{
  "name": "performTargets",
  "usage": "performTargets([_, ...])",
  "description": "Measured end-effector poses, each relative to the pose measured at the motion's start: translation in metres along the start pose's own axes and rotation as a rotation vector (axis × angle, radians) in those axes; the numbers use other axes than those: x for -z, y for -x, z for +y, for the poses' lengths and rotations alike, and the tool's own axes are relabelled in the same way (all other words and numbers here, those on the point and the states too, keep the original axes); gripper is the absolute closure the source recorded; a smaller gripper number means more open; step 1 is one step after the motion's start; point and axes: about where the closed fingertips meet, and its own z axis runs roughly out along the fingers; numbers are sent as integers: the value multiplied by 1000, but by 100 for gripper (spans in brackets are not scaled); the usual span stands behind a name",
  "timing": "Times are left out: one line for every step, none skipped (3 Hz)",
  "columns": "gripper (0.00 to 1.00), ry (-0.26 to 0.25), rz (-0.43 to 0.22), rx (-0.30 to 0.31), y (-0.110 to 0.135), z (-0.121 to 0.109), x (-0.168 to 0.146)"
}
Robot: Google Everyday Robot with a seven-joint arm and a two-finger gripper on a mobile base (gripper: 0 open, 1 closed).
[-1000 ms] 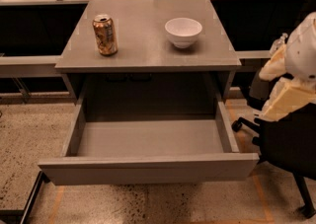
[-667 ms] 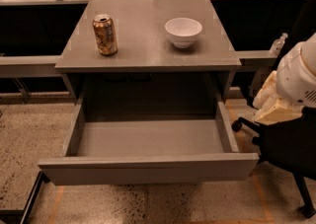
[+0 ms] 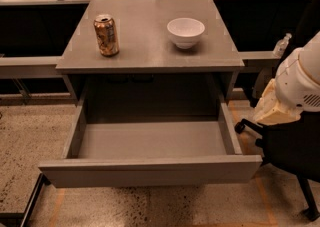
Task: Close top drawer
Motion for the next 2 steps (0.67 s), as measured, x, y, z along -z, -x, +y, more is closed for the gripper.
performTargets([100,94,-27,-49,-6,21,-41])
performTargets([100,238,-38,-86,-11,58,-100])
